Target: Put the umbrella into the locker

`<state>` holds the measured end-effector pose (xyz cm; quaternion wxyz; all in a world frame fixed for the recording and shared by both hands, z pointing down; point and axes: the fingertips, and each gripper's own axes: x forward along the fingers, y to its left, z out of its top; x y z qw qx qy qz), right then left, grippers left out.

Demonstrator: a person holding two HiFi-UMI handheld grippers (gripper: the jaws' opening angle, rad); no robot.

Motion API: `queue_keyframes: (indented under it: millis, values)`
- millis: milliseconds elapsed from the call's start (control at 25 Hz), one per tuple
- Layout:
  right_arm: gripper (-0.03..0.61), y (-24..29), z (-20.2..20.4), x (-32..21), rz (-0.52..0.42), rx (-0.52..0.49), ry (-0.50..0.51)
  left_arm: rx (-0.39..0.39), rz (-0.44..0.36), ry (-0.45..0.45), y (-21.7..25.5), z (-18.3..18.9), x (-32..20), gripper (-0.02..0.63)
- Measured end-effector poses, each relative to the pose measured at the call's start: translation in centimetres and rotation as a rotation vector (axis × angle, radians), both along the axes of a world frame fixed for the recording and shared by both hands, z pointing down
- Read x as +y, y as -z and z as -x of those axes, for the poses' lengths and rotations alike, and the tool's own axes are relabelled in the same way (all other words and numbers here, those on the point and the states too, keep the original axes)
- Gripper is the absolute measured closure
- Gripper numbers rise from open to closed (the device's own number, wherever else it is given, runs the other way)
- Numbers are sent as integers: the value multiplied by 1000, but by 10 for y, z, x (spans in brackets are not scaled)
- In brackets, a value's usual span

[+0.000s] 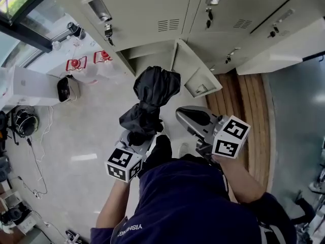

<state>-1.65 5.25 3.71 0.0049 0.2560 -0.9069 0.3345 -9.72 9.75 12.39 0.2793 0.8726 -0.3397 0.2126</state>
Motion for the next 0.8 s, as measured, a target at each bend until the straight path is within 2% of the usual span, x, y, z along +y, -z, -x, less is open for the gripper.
queue_keyframes:
  millis: [200, 400, 600, 800]
  values:
    - [571, -25, 20, -46, 15, 28, -35, 8, 38, -25, -32, 20, -44, 505]
    - [571, -53, 26, -68, 68, 51, -79, 5, 76, -54, -61, 20, -67, 505]
    - [571, -84, 29, -87, 82, 74, -72, 2, 109, -54, -100, 13, -83, 505]
    - [571, -127, 36, -98, 46, 109, -29, -2, 119, -8, -151, 7, -101, 505]
